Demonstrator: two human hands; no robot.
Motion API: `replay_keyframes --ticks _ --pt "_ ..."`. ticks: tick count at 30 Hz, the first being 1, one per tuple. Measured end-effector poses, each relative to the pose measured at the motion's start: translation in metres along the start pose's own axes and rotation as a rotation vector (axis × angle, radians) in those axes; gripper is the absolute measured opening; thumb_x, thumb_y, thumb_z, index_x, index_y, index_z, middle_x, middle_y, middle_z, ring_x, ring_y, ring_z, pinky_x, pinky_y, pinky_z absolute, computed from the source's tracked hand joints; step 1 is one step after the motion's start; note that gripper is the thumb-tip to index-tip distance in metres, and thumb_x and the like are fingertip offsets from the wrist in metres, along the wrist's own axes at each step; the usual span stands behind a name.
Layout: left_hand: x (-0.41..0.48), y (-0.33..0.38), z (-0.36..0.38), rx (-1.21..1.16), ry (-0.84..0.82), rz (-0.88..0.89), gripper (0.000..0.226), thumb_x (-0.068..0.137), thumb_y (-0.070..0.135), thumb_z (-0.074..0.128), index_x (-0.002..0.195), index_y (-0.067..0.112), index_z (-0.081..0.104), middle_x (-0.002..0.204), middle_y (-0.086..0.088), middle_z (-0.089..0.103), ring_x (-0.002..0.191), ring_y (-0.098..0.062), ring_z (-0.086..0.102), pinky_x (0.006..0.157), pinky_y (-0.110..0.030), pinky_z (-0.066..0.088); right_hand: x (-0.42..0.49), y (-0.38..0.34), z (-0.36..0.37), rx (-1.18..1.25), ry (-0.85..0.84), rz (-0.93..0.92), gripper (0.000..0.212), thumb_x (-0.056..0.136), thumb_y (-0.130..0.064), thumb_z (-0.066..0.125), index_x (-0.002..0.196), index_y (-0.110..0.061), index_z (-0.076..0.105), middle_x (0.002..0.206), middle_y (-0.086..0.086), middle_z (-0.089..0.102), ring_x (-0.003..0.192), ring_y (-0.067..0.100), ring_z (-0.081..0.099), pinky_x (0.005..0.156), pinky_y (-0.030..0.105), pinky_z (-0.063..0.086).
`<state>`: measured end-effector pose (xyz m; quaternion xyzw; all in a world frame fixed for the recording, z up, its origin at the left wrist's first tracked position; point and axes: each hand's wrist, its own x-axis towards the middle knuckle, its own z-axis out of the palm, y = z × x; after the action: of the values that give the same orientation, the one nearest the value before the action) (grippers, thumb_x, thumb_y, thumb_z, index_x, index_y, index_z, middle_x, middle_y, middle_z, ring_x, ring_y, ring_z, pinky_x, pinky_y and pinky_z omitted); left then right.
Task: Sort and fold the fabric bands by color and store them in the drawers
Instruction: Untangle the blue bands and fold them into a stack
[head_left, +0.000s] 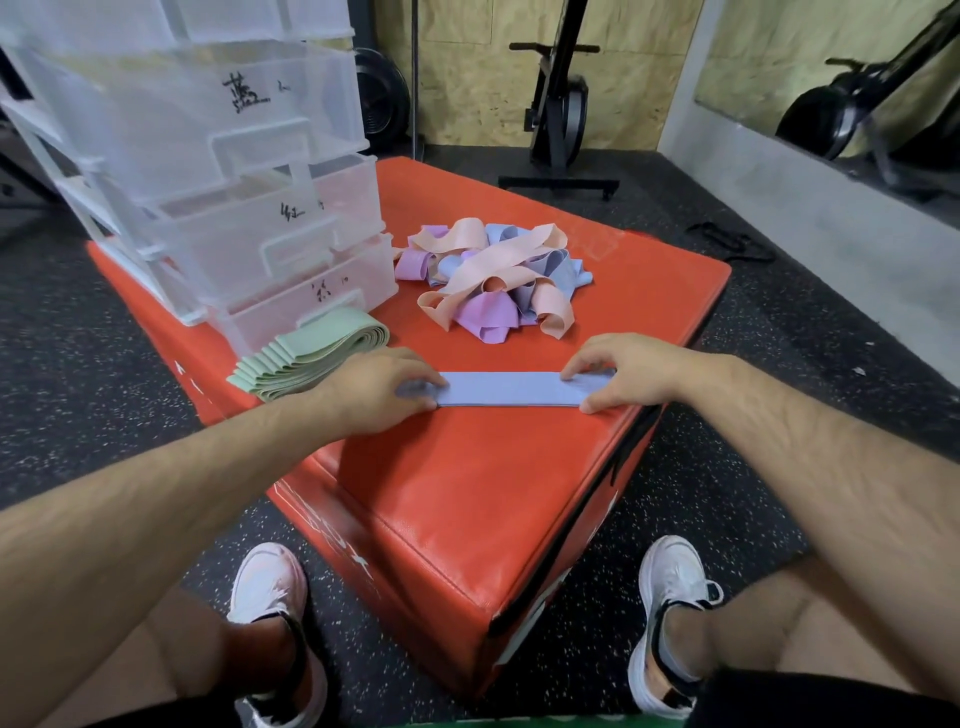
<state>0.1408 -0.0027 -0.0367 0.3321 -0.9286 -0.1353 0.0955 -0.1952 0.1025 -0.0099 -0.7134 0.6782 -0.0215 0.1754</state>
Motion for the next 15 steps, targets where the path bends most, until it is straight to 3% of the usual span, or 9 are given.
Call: replay_keyframes --ticks 4,10,15 --pt "0.011 0.004 -0.003 0.021 0.010 0.004 0.056 0.072 0.073 0.045 0.110 0.039 0.067 0.113 0.016 0.062 0.109 -0.008 0.058 0.095 -0.039 0.048 0.006 -0.001 -0.010 0.133 0.090 0.045 0.034 0.077 -0.049 0.078 0.108 -0.038 0.070 0.113 -0.017 0.061 0.105 0.007 0.058 0.099 0.033 0.047" --pt "0.067 0.031 -0.015 -0.024 0.130 0.016 0.040 0.078 0.053 0.056 0.110 0.032 0.069 0.113 0.008 0.061 0.109 -0.017 0.056 0.091 -0.040 0.049 0.043 0.006 -0.026 0.077 0.355 0.133 0.022 0.097 -0.032 0.056 0.114 -0.026 0.068 0.114 -0.005 0.066 0.103 0.019 0.060 0.087 0.032 0.046" --pt "0.122 0.049 -0.016 -0.034 0.205 0.055 0.028 0.078 0.034 0.065 0.105 0.029 0.071 0.114 0.008 0.064 0.114 -0.016 0.055 0.093 -0.038 0.047 0.080 0.021 -0.028 0.239 0.419 0.222 0.037 0.097 -0.018 0.050 0.132 -0.022 0.059 0.121 0.003 0.065 0.108 0.023 0.060 0.085 0.026 0.041"
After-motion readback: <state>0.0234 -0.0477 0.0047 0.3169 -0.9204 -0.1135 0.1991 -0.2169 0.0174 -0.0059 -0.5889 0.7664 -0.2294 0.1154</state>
